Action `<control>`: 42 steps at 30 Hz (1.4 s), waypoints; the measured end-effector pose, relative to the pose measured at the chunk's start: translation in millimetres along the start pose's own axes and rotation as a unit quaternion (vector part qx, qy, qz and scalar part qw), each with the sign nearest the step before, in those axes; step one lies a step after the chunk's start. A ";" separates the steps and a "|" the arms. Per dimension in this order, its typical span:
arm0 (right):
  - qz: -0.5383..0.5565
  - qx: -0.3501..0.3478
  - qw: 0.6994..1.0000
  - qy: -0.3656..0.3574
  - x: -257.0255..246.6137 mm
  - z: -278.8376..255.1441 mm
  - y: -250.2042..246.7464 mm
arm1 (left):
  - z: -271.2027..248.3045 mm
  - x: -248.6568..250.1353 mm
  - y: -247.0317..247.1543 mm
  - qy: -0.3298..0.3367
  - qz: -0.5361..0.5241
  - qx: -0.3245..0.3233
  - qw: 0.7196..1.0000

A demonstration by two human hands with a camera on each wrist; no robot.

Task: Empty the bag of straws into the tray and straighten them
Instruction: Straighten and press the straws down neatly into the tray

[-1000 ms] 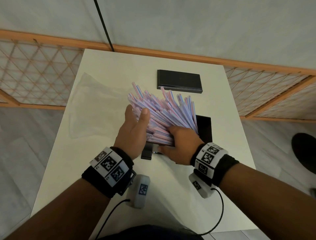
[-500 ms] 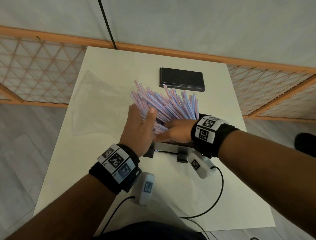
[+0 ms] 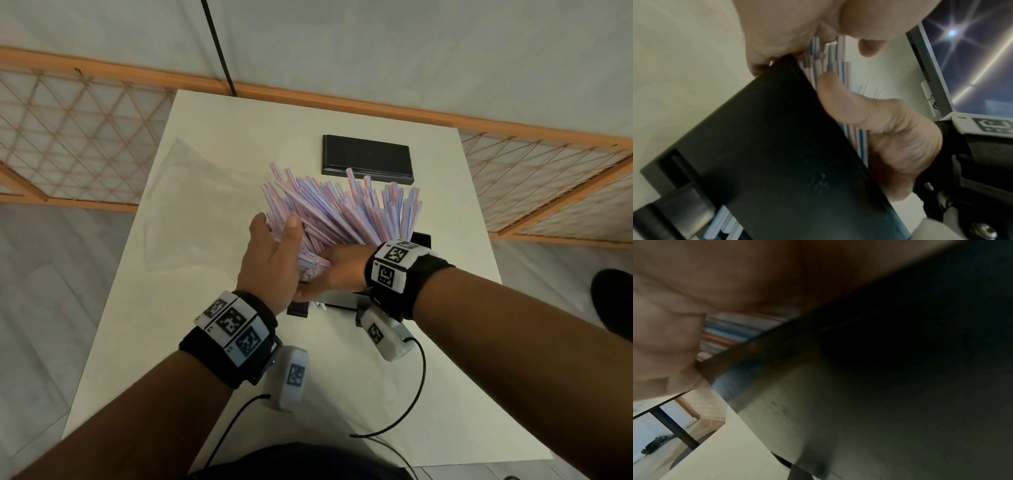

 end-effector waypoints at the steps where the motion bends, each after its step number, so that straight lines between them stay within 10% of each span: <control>1: 0.000 0.006 1.000 0.000 0.5 -0.2 -1.4 | -1.2 1.3 -0.5 0.005 -0.007 0.002 1.000; 42: 0.074 0.063 0.992 -0.078 -15.0 3.3 -19.4 | 6.0 14.2 -23.7 0.047 -0.204 0.027 0.977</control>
Point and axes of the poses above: each hand's wrist, its own z-axis towards the middle knuckle, its own y-axis out of the palm, x = y × z, the point moved 10 cm from there along z, towards the middle knuckle, and after that the axes turned 9 degrees about -y, right-handed, at the moved point
